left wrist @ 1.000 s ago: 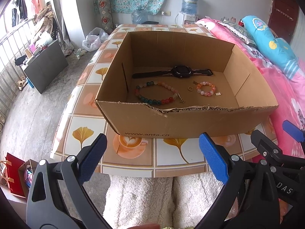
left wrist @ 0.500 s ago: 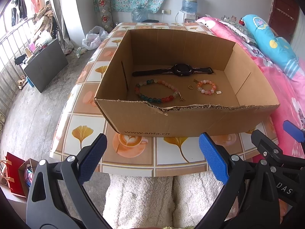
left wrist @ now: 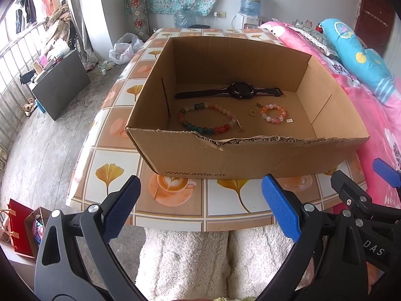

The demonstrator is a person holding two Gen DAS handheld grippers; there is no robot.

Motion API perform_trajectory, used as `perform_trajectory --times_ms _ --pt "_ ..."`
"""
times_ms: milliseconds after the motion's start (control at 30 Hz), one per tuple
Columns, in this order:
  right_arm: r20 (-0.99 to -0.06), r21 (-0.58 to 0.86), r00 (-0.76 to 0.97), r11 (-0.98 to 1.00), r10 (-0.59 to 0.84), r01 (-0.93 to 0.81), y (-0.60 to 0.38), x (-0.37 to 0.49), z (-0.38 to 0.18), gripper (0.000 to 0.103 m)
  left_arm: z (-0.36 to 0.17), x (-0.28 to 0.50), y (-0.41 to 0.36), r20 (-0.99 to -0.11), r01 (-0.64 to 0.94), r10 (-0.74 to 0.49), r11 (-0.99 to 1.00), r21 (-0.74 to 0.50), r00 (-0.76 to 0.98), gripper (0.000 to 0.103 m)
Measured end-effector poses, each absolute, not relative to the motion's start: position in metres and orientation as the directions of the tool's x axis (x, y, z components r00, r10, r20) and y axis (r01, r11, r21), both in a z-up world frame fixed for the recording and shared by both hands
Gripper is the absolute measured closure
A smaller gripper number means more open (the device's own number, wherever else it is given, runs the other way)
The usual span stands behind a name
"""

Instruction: Organize jewelry

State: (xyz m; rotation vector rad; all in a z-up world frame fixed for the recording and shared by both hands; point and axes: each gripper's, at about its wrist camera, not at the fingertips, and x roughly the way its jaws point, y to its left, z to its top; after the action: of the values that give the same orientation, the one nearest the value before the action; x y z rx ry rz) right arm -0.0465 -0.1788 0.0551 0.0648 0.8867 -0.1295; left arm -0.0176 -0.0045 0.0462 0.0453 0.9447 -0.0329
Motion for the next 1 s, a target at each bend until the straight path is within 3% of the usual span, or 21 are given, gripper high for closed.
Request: perform_trajectory --times_ms 1000 --pt "-0.780 0.004 0.620 0.990 -0.087 0.143 -0.1766 -0.0474 0.0541 0.007 0.0455 -0.0195 -0.0024 -0.814 0.044 -0.005 0.999 0.025 0.580 0.010"
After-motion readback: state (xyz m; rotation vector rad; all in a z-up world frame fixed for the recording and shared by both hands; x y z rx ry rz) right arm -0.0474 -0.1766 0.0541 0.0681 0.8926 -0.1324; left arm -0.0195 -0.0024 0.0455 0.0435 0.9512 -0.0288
